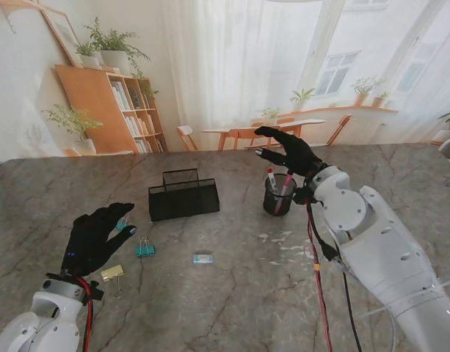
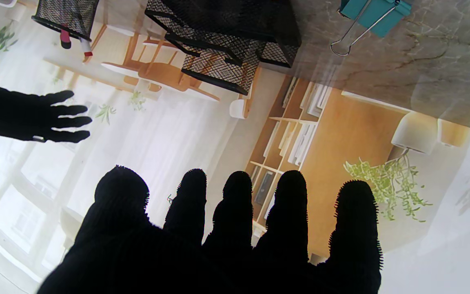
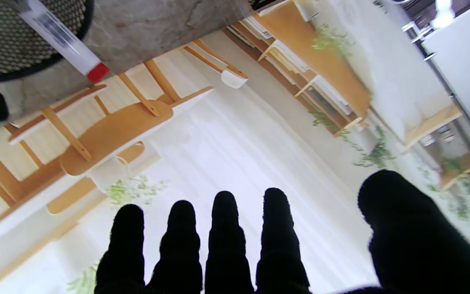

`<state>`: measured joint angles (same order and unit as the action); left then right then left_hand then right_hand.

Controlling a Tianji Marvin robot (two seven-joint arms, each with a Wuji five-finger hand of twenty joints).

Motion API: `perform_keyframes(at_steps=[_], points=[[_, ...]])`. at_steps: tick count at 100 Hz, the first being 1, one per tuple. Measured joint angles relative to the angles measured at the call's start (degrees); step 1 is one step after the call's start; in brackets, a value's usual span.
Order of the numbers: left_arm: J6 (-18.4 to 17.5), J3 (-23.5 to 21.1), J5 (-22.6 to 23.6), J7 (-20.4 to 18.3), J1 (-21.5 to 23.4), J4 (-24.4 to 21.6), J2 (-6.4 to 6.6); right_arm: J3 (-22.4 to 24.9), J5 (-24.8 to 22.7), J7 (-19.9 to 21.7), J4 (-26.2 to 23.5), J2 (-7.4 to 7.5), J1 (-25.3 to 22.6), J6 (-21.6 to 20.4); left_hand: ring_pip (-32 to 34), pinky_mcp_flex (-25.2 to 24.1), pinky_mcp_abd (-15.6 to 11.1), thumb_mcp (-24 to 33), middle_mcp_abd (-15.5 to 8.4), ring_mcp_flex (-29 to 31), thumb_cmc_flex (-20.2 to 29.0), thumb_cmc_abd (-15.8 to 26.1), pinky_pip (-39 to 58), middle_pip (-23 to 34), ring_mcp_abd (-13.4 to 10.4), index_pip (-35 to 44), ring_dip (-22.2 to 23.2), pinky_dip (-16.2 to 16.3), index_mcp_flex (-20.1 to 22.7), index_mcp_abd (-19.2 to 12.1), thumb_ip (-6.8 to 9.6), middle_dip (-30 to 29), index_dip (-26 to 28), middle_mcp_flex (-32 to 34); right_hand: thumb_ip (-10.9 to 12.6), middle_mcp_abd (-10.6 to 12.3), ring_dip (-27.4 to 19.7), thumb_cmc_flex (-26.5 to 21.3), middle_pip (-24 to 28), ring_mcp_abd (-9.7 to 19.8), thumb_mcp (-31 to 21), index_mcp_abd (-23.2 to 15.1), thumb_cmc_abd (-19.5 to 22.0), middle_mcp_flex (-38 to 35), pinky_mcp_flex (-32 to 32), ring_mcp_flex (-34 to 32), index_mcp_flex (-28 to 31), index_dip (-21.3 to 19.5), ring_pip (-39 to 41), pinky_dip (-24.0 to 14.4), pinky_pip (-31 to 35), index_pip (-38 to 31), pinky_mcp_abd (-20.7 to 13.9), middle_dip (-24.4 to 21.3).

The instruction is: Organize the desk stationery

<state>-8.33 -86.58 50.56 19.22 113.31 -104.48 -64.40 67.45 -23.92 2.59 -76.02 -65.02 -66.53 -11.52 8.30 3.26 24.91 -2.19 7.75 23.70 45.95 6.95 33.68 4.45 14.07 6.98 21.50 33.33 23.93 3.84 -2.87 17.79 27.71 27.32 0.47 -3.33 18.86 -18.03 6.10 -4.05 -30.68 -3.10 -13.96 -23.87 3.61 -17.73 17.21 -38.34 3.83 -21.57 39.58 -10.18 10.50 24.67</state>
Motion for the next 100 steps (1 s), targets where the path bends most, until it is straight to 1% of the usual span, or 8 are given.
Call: perform_keyframes(at_steps=[18, 32, 51, 57, 65, 77, 83, 100], points=[[-0.31, -0.01, 0.0, 0.0, -0.05, 0.05, 0.0, 3.46, -2.71, 1.22, -6.27, 1.14, -4.01, -4.25, 0.0, 0.0, 0.0, 0.0, 0.0, 0.0, 0.0, 0.0, 0.01, 0.0, 0.0, 0.0, 0.0, 0.46, 0.0, 0.0, 0.0, 0.0, 0.0, 0.0, -0.5, 0.32, -0.76, 0.02, -0.56, 0.61, 0.02, 0.75, 0.06, 1.7, 1.05, 1.9, -0.64, 0.03, -0.77, 0.4, -4.08, 0.6, -1.37, -1.22], [-1.04, -0.04, 0.01, -0.05, -0.15, 0.29, 0.02, 5.74, -7.7, 0.1, -11.93, 1.85, -8.72, -8.45, 0.0, 0.0, 0.0, 0.0, 0.0, 0.0, 0.0, 0.0, 0.02, 0.0, 0.0, 0.0, 0.0, 0.48, 0.0, 0.0, 0.0, 0.0, 0.0, 0.0, -0.51, -0.08, -0.77, 0.02, -0.56, 0.61, 0.07, 1.09, 0.06, 0.92, 0.37, 1.83, -0.53, 0.03, -0.4, 0.4, -4.29, 0.52, -1.37, -1.23], [-1.59, 0.12, 0.06, -0.21, -0.31, 0.38, 0.06, 6.86, -16.27, -7.49, -17.56, 2.18, -16.07, -12.0, 0.0, 0.0, 0.0, 0.0, 0.0, 0.0, 0.0, 0.0, 0.02, 0.0, 0.0, 0.0, 0.0, 0.51, 0.0, 0.0, 0.0, 0.0, 0.0, -0.03, -0.51, -0.62, -0.49, 0.02, 0.1, 0.61, 0.09, 1.11, 0.06, -2.14, -1.88, -0.75, 1.66, 0.03, 0.72, -1.77, -4.06, -0.51, -0.64, -1.09], [-1.75, 0.31, 0.11, -0.47, -0.44, 0.39, 0.12, 6.95, -22.62, -10.81, -18.67, 2.19, -18.2, -12.29, 0.0, 0.0, 0.0, 0.0, 0.0, 0.0, 0.0, 0.0, 0.02, 0.0, 0.0, 0.0, 0.01, 0.51, 0.0, 0.0, 0.0, 0.0, 0.0, -0.03, -0.51, -0.83, 0.07, 0.02, 0.91, 0.61, 0.1, 1.11, 0.06, -3.85, -3.3, -2.44, 2.41, 0.03, 1.42, -2.57, -3.08, -1.37, 0.39, -0.27], [-1.98, 0.69, 0.35, -1.15, -0.7, 0.38, 0.27, 6.55, -28.67, -15.92, -19.21, 2.21, -20.62, -11.84, 0.0, 0.0, 0.0, 0.0, 0.0, 0.0, 0.0, 0.0, 0.02, 0.0, 0.0, 0.0, 0.01, 0.52, 0.0, 0.0, 0.0, 0.0, 0.0, -0.04, -0.51, -0.84, 1.0, -0.01, 1.63, 0.6, 0.1, 1.04, -0.02, -5.79, -5.11, -4.65, 3.82, 0.03, 2.64, -4.34, -0.74, -2.68, 1.07, 0.86], [-2.53, 1.28, 2.47, -2.27, -1.16, 0.23, 0.67, 3.45, -27.17, -20.06, -19.65, 2.36, -23.12, -4.42, 0.0, 0.0, 0.0, 0.0, 0.0, 0.0, 0.0, 0.0, 0.02, 0.0, 0.0, 0.0, 0.01, 0.52, 0.0, 0.0, 0.0, 0.0, 0.0, -0.05, -0.51, -0.98, 3.19, -0.04, 3.09, 0.0, 0.13, 0.86, -0.39, -9.55, -8.06, -10.03, 6.1, -0.61, 5.38, -7.56, 5.18, -4.07, 2.76, 2.57], [-2.9, 1.67, 3.89, -2.87, -1.51, 0.2, 0.94, 2.31, -25.86, -20.11, -19.54, 2.18, -23.84, -1.62, 0.0, 0.0, 0.0, 0.0, 0.0, 0.0, 0.0, -0.05, 0.02, 0.0, 0.0, 0.0, 0.0, 0.52, -0.01, 0.0, 0.0, 0.0, 0.0, -0.05, -0.51, -1.25, 4.24, -0.51, 3.79, -0.14, 0.07, 0.92, -0.81, -11.51, -8.79, -11.37, 8.64, -1.23, 6.62, -8.45, 7.55, -5.42, 3.47, 3.72], [-4.26, 3.74, 5.91, -6.31, -3.49, 0.21, 1.95, 1.84, -24.45, -15.93, -17.97, 1.61, -24.75, -0.96, 0.0, 0.09, 0.0, -0.01, 0.0, -0.02, 0.0, -0.59, 0.37, 0.0, -0.09, 0.0, 0.01, 0.54, -0.02, 0.0, 0.0, 0.0, 0.18, -0.12, -0.51, -1.25, 4.89, -0.52, 4.09, -0.14, 0.07, 0.92, -0.99, -12.53, -9.32, -11.97, 9.26, -1.48, 7.59, -8.94, 9.63, -6.19, 3.47, 4.76]])
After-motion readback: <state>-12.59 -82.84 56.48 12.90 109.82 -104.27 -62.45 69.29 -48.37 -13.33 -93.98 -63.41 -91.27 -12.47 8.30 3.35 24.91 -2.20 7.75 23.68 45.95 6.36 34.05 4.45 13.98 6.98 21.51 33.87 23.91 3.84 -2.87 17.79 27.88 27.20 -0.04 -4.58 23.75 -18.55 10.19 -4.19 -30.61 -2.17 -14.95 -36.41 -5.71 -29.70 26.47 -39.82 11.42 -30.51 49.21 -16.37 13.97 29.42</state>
